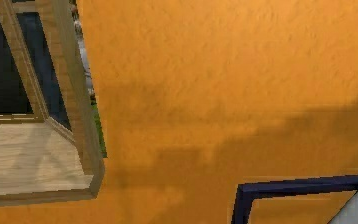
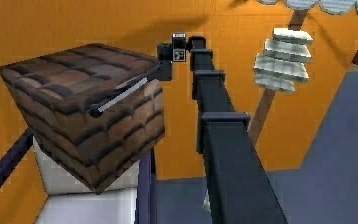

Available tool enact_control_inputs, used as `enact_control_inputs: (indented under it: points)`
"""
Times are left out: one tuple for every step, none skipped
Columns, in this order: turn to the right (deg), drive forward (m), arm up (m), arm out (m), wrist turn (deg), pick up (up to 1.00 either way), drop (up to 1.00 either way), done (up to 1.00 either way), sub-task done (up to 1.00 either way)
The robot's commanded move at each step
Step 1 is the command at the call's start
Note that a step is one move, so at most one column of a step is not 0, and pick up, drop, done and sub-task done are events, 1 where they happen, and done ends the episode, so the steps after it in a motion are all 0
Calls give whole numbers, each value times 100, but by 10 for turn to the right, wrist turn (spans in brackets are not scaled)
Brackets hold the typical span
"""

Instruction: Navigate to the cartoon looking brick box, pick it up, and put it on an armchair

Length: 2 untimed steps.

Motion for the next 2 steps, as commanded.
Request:
enact_control_inputs:
  points:
    - [0, 0, -50, 0, 0, 0, 0, 0, 0]
    - [0, 0, 0, 0, 0, 0, 100, 0, 0]
